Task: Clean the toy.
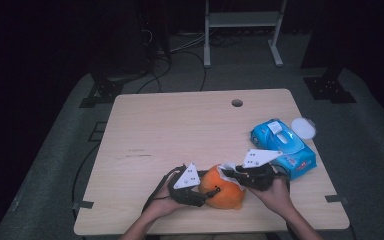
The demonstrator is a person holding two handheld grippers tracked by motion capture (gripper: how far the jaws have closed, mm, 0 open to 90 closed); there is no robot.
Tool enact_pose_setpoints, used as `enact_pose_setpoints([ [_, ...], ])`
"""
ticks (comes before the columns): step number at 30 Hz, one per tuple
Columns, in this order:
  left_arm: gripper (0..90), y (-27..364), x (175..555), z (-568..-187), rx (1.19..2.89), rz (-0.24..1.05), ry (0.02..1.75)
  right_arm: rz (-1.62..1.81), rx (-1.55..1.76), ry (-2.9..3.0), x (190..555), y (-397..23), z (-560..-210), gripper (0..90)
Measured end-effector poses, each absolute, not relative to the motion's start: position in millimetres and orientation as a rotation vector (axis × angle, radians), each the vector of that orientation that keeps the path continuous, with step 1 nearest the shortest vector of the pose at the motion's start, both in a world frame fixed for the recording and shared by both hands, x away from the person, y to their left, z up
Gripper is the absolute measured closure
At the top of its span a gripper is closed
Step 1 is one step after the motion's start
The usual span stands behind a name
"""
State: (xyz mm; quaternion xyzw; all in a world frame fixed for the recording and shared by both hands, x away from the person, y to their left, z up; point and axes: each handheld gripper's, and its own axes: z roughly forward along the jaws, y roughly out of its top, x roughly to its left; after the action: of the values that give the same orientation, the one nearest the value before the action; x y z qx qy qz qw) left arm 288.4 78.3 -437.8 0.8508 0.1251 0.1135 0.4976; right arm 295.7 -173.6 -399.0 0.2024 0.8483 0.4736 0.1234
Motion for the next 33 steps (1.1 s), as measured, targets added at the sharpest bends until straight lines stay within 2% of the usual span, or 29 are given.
enact_pose_setpoints([
  [3,17.2,79,294,-433,2.014,0.174,0.354,1.372,0.582,2.475,290,-175,-401,86.5],
  [5,12.9,79,297,-431,1.975,0.129,0.386,1.362,0.558,2.480,285,-172,-401,86.5],
  [6,13.2,77,298,-431,1.980,0.118,0.388,1.370,0.545,2.489,283,-170,-400,86.5],
  [9,26.3,73,295,-435,2.004,0.160,0.367,1.355,0.500,2.502,280,-158,-396,86.5],
  [12,29.5,69,289,-434,2.022,0.208,0.333,1.364,0.461,2.511,278,-144,-392,86.4],
  [16,31.5,72,284,-436,2.033,0.237,0.311,1.357,0.453,2.498,280,-139,-389,86.5],
  [20,30.9,77,284,-438,2.020,0.214,0.323,1.356,0.503,2.487,282,-152,-394,86.6],
  [24,20.8,74,287,-437,1.980,0.154,0.376,1.374,0.529,2.482,279,-162,-399,86.5],
  [29,27.7,67,284,-435,2.000,0.199,0.355,1.375,0.547,2.468,278,-166,-398,86.5],
  [33,28.7,59,278,-434,2.025,0.235,0.317,1.382,0.470,2.480,270,-151,-391,86.4],
])
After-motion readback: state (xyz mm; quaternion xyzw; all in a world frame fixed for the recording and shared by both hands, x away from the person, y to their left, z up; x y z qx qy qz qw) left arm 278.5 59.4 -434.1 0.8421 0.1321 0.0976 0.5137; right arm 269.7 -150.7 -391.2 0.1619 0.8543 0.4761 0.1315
